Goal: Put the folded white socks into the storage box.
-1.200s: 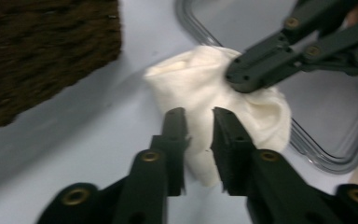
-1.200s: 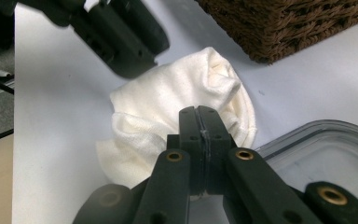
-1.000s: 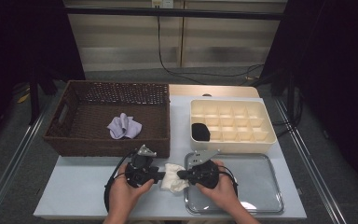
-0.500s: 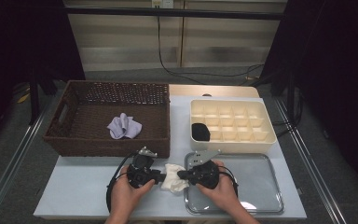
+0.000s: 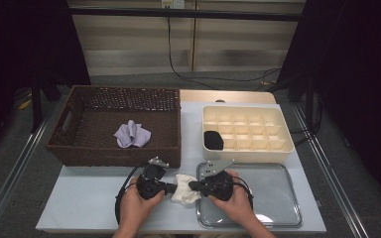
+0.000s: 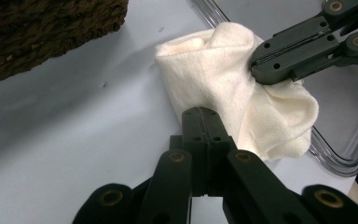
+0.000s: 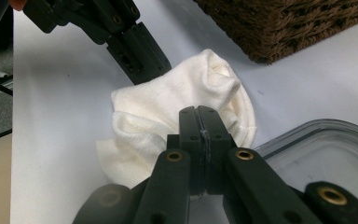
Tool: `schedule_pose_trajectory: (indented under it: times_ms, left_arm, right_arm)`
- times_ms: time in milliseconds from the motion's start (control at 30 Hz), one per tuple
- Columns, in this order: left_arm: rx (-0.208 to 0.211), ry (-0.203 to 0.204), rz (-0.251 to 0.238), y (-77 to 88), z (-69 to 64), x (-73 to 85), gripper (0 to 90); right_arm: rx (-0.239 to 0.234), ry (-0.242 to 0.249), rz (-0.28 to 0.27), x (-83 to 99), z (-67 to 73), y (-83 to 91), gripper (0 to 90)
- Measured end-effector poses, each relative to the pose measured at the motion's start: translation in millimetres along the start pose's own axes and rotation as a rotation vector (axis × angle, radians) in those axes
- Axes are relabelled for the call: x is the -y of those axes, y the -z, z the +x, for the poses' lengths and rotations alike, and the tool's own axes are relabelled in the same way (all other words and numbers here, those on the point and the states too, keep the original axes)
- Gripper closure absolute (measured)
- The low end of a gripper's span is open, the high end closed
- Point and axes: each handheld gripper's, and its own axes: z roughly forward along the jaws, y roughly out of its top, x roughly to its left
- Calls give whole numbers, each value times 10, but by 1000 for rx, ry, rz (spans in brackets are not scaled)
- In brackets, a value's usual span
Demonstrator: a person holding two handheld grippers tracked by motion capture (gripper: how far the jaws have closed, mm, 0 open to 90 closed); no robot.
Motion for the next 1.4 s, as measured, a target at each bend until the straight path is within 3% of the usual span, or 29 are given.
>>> schedule_pose_trajectory:
  times_ms: [133,267,500,667,933,1233,1333,1400]
  left_arm:
    - [-10,-1,-22,34,-8,-4,891]
    - [-24,3,-67,94,-13,-7,744]
    - [-8,28,-62,57,1,43,626]
    - [-11,20,-69,59,6,51,596]
    - [-46,-44,-75,115,-26,46,563]
    - [-50,-54,-75,114,-27,49,553]
    - [-41,-57,-95,102,-30,52,554]
    - [-26,-48,-83,90,-20,55,569]
  right_arm:
    - [-8,-7,-3,5,-7,-1,896]
    - [-7,-6,-5,6,-6,-2,896]
    - [-13,-6,-8,10,-14,-2,896]
    - [-6,-5,-6,8,-4,-1,896]
    - [-7,-5,-6,10,-5,-2,896]
    - [-5,-5,-6,9,-3,-3,896]
    - [-5,-5,-7,9,-5,-3,896]
    - [-6,-3,-7,9,-6,-4,896]
